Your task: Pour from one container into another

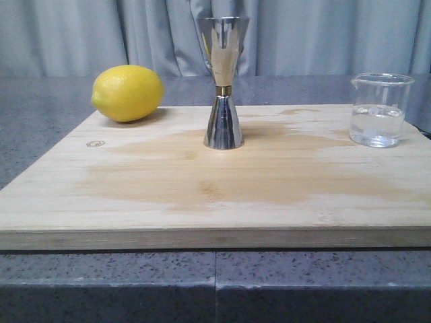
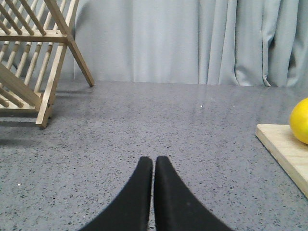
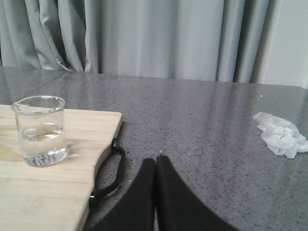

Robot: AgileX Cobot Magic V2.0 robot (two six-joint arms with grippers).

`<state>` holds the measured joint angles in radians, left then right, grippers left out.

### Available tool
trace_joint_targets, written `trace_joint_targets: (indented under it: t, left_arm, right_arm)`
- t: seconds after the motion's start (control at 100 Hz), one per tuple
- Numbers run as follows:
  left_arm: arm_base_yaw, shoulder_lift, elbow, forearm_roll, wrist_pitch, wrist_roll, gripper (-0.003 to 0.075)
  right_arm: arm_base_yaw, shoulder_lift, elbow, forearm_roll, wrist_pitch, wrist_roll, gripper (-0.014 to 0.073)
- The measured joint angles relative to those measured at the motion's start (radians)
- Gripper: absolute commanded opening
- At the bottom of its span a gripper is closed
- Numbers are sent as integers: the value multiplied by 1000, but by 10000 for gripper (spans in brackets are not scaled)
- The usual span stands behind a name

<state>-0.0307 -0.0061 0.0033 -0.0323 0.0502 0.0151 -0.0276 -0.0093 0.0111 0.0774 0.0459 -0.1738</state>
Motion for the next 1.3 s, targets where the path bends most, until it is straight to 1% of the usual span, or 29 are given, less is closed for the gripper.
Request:
trace_joint_targets:
  t: [0.72,0.88,0.97,1.12,1.21,1.3]
  left_arm:
    - [0,0,0,0,-2,0,-19]
    - [0,0,0,-5,-41,0,-19]
    - [0,0,0,-14,-66,0,-19]
    - [0,0,-19,-21,-57,0,-19]
    - [0,0,-65,-21,-31,0,-19]
    - [0,2,-137,-21,23,0,-19]
  right_arm:
    - [0,0,0,0,0,0,-72]
    - [0,0,0,0,-9,0,-72]
    - [0,0,0,21,-7,0,-72]
    - [0,0,-61,33,74,0,-72]
    - [0,0,-139,34,134,0,-72]
    - [0,4,-223,34,202,0,-72]
